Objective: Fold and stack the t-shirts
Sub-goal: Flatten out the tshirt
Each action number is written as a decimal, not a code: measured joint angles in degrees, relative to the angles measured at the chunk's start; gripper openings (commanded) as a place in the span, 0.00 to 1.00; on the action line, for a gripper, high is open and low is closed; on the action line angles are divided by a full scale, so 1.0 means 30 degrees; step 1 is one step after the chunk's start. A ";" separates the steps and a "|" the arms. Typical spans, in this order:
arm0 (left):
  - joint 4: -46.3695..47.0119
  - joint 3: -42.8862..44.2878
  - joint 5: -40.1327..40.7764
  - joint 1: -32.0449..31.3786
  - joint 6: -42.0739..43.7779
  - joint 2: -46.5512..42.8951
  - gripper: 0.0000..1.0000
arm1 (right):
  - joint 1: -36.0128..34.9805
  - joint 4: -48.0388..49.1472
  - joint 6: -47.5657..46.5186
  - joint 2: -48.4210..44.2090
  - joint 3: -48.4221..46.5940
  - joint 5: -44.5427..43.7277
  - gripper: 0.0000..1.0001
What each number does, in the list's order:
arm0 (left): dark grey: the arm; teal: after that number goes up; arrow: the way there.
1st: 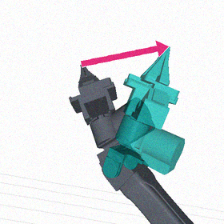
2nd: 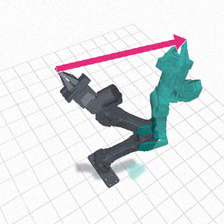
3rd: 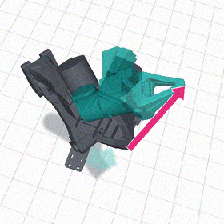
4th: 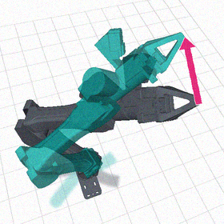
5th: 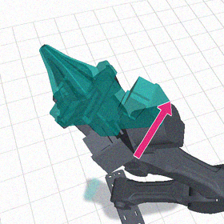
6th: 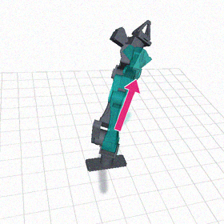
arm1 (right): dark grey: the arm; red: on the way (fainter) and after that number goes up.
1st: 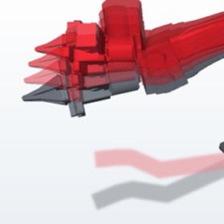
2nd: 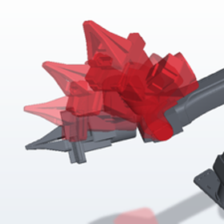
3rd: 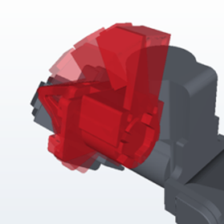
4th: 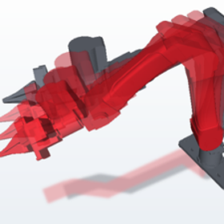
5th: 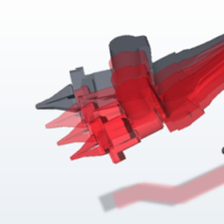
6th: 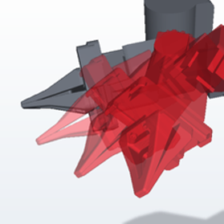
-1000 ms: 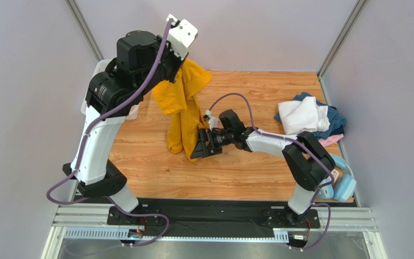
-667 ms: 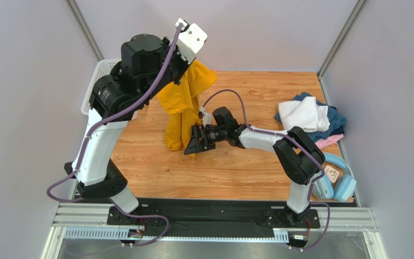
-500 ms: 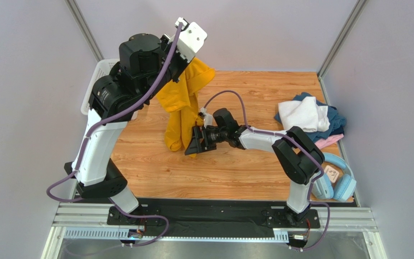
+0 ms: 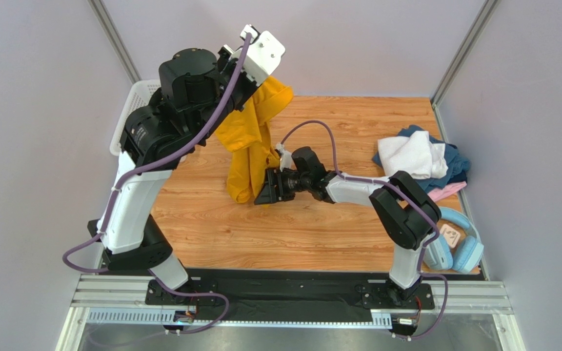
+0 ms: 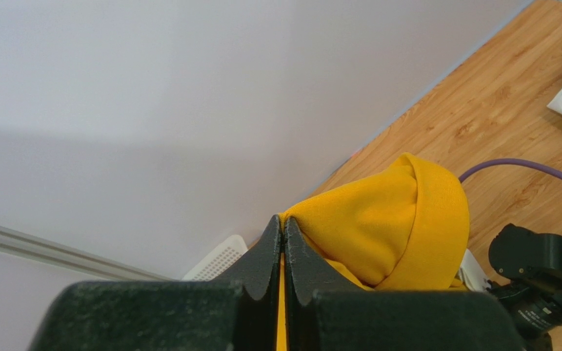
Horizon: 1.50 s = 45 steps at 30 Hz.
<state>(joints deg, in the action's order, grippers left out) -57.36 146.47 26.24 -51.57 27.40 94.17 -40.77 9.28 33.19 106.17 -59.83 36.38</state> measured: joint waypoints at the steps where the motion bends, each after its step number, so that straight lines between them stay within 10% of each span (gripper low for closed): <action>1: 0.0022 -0.0095 0.0058 0.0000 0.0007 -0.0029 0.00 | 0.0007 0.0036 -0.0022 -0.0007 0.0051 -0.0109 0.54; 5: 0.0066 -0.0372 0.0291 -0.0022 0.0007 -0.0095 0.00 | 0.0146 -0.0015 -0.0168 -0.0189 0.0313 -0.0466 0.00; 33: 0.0984 -0.7104 0.1428 0.3665 0.0124 -0.6120 0.00 | 0.0204 -1.5620 -0.4663 -1.6670 -0.3555 -0.9646 0.00; 45: -0.4925 -0.4452 -0.3570 0.3789 -0.0532 -1.0455 0.00 | 0.0248 -2.1121 -0.4911 -1.8950 -1.2633 -1.1147 0.00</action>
<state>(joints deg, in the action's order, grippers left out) -72.14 133.12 15.53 -40.21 25.80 62.81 -40.03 -54.08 18.46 49.32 -97.73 2.94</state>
